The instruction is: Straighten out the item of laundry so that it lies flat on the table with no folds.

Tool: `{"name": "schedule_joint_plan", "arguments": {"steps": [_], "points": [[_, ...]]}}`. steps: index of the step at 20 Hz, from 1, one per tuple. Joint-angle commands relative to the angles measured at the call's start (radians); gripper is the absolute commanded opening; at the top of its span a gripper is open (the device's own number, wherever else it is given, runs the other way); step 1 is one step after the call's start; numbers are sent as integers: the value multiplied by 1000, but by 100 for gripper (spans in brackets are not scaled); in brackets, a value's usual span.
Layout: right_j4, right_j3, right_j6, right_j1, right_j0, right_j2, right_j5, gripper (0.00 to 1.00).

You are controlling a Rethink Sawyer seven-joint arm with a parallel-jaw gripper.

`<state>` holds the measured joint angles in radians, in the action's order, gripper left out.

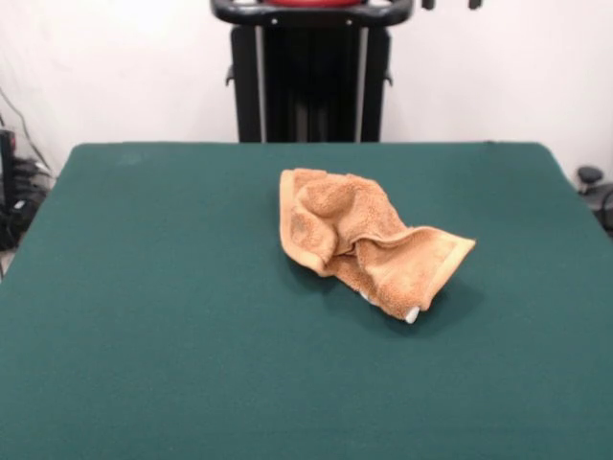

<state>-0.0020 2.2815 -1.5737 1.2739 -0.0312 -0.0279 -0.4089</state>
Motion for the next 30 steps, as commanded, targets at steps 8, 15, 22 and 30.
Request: {"name": "schedule_joint_plan", "arguments": {"steps": [8, 15, 22, 30], "points": [[9, -12, -238, -61, -29, -50, -84, 100], [1, -3, -248, -164, -20, -45, 51, 100], [9, 21, -255, -306, 8, -35, 206, 100], [-3, 57, -249, -500, 99, 20, 455, 100]]}}
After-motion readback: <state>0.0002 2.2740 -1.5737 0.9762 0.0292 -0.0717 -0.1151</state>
